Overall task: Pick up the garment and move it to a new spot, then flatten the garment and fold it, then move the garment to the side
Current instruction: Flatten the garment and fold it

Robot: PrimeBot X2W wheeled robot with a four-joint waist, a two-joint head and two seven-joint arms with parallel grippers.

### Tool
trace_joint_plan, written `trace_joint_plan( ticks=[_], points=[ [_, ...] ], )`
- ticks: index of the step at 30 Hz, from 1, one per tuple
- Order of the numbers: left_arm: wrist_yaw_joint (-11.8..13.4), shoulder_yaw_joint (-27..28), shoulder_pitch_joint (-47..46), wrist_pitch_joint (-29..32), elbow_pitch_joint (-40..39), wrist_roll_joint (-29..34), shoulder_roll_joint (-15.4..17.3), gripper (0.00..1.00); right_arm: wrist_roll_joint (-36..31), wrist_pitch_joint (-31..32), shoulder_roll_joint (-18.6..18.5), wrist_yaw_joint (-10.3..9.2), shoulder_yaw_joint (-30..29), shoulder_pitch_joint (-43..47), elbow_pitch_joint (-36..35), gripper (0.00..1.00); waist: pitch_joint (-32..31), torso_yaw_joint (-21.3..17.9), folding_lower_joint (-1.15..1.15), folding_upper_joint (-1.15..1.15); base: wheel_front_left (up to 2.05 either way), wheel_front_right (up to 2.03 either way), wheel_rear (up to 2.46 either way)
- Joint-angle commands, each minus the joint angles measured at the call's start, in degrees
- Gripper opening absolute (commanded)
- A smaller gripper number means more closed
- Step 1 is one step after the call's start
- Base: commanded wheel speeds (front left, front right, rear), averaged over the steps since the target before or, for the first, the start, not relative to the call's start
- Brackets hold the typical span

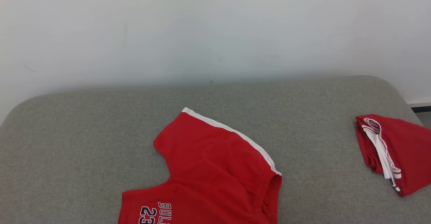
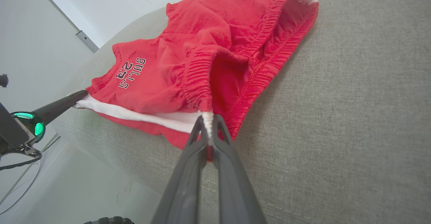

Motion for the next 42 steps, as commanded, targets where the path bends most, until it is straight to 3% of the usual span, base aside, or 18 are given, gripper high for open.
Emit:
trace_joint_plan(
  ticks=[1,11,20,30,42],
  points=[
    [-0.10,-0.01,0.48,-0.18,-0.44,-0.11,-0.03,0.00,0.25,0.03,0.35,-0.17,-0.25,0.42,-0.10,0.00,0.28,-0.47,0.01,0.00,0.00,0.00,0.00],
    [-0.04,1.50,-6.33,-0.18,-5.93,2.25,0.07,0.00,0.78,0.03,2.09,-0.16,-3.51,-2.77,-2.22,0.00,3.41,-1.95,0.01,0.00,0.00,0.00,0.00],
    [-0.40,1.62,-17.44,-0.17,-7.45,4.84,1.10,0.00,5.88,0.03,5.36,-0.16,-7.12,-8.01,-5.72,0.00,8.45,-4.70,0.01,0.00,0.00,0.00,0.00],
    [0.49,-0.37,-31.18,-0.18,-4.34,8.10,1.14,0.00,7.92,0.03,7.99,-0.16,-11.59,-13.72,-7.40,0.00,15.44,-7.28,0.01,0.00,0.00,0.00,0.00],
    [2.00,-3.51,-46.60,-0.17,5.95,12.23,3.10,0.00,6.30,0.04,12.07,-0.16,-13.88,-19.37,-7.03,0.00,23.16,-10.83,0.01,0.00,0.00,0.00,0.00]
  ],
)
